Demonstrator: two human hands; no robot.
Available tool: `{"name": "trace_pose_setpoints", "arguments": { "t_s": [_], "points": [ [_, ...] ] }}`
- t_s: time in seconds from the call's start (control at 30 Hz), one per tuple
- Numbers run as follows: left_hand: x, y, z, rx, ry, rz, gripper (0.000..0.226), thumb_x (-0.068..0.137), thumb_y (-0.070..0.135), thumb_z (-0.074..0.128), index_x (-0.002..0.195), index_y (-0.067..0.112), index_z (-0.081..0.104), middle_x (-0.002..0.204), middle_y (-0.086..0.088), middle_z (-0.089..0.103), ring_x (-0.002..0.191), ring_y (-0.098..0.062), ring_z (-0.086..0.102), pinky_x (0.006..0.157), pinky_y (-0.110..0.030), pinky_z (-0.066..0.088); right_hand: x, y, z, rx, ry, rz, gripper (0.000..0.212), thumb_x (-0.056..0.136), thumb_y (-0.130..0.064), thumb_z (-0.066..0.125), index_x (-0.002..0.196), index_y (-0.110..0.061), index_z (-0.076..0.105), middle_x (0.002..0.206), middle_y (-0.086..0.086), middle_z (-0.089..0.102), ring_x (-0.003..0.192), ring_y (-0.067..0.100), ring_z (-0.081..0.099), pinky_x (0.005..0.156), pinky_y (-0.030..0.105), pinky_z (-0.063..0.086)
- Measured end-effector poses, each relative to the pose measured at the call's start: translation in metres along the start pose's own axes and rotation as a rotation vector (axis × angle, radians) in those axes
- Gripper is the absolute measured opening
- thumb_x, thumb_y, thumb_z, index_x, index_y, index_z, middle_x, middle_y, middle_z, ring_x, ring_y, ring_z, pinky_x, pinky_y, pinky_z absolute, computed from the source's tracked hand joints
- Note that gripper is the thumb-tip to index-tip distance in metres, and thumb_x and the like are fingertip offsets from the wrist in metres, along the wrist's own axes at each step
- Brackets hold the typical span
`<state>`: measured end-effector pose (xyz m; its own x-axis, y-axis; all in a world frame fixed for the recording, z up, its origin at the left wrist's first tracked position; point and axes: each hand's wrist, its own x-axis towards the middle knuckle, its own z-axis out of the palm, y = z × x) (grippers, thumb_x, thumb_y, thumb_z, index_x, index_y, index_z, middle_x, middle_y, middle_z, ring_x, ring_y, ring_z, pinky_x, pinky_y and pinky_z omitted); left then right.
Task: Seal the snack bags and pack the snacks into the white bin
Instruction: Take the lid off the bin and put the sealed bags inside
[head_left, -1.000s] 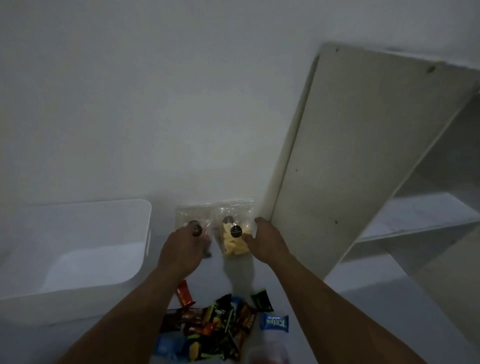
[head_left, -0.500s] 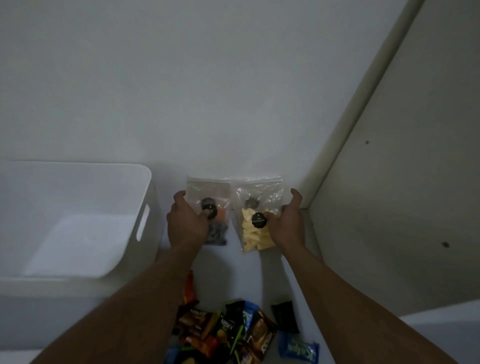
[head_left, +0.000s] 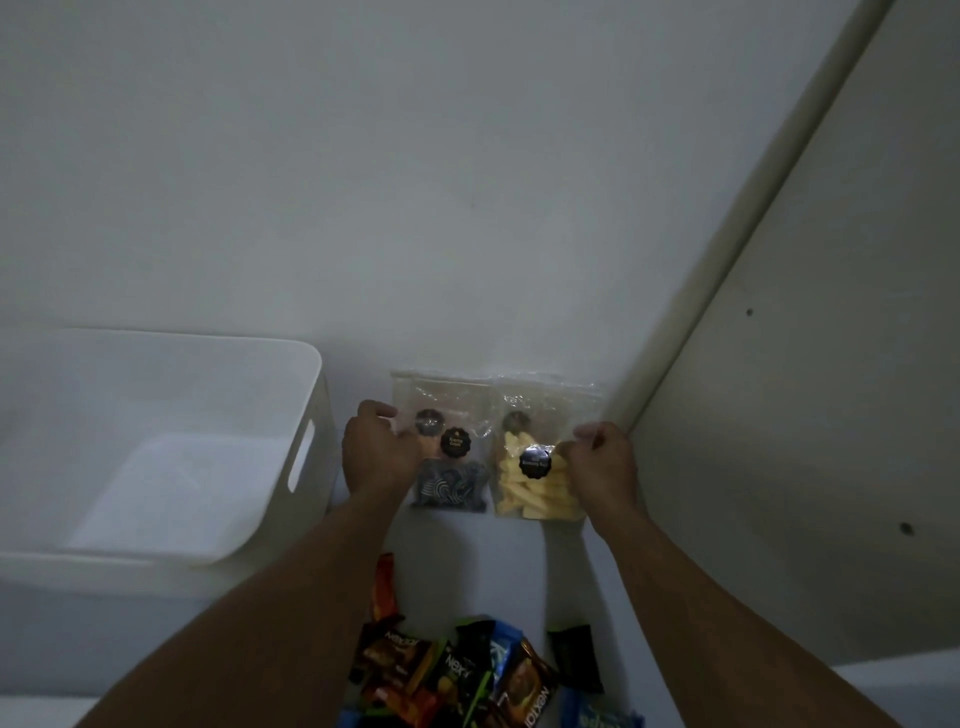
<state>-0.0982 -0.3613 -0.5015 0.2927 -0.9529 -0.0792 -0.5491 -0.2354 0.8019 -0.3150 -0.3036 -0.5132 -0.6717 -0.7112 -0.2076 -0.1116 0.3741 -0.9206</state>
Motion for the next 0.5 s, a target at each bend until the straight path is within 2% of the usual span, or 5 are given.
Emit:
{"name": "trace_pose_setpoints", "arguments": {
  "t_s": [0.03, 0.1, 0.23, 0.4, 0.5],
  "points": [
    [0.001, 0.001, 0.002, -0.035, -0.017, -0.008, 0.033, 0.080, 0.015, 0.072, 0.109, 0.015, 0.057, 0.107, -0.009, 0.066, 0.089, -0.024, 0.063, 0.072, -0.027, 0.044, 0.000, -0.001, -0.001, -0.002, -0.003, -0.007, 0.018, 0.078, -0.008, 0.068, 0.093, -0.017, 0.064, 0.095, 0.004, 0.067, 0.088, 0.026, 0.065, 0.075, 0.036, 0.053],
    [0.000, 0.004, 0.007, -0.086, -0.053, -0.021, 0.040, 0.081, 0.022, 0.074, 0.114, 0.017, 0.053, 0.109, -0.004, 0.066, 0.095, -0.024, 0.064, 0.079, -0.029, 0.048, 0.000, -0.005, -0.002, -0.012, -0.006, -0.026, 0.016, 0.083, -0.009, 0.064, 0.098, -0.015, 0.064, 0.094, 0.000, 0.064, 0.085, 0.020, 0.060, 0.070, 0.027, 0.046],
    [0.000, 0.013, 0.013, -0.149, -0.063, 0.000, 0.040, 0.082, 0.023, 0.074, 0.114, 0.020, 0.052, 0.096, 0.003, 0.064, 0.089, -0.020, 0.062, 0.077, -0.027, 0.045, 0.004, -0.006, 0.000, 0.003, -0.009, -0.066, 0.017, 0.085, -0.007, 0.061, 0.099, -0.017, 0.062, 0.088, -0.004, 0.062, 0.079, 0.014, 0.057, 0.059, 0.016, 0.039],
    [0.003, 0.021, 0.010, -0.189, -0.059, -0.004, 0.030, 0.078, 0.008, 0.068, 0.103, 0.023, 0.057, 0.079, 0.003, 0.064, 0.079, -0.019, 0.061, 0.069, -0.024, 0.043, 0.009, -0.005, 0.000, 0.066, -0.054, -0.084, 0.044, 0.077, 0.003, 0.054, 0.107, -0.030, 0.049, 0.080, -0.004, 0.056, 0.072, 0.016, 0.056, 0.067, 0.032, 0.046],
    [0.000, 0.024, -0.001, -0.162, -0.107, -0.002, 0.020, 0.074, 0.008, 0.067, 0.091, 0.017, 0.064, 0.080, 0.003, 0.064, 0.072, -0.013, 0.057, 0.062, -0.023, 0.043, 0.006, -0.008, -0.007, 0.072, -0.066, -0.092, 0.045, 0.074, -0.001, 0.065, 0.108, -0.027, 0.053, 0.082, -0.001, 0.060, 0.071, 0.016, 0.059, 0.066, 0.032, 0.049]
  ]
}}
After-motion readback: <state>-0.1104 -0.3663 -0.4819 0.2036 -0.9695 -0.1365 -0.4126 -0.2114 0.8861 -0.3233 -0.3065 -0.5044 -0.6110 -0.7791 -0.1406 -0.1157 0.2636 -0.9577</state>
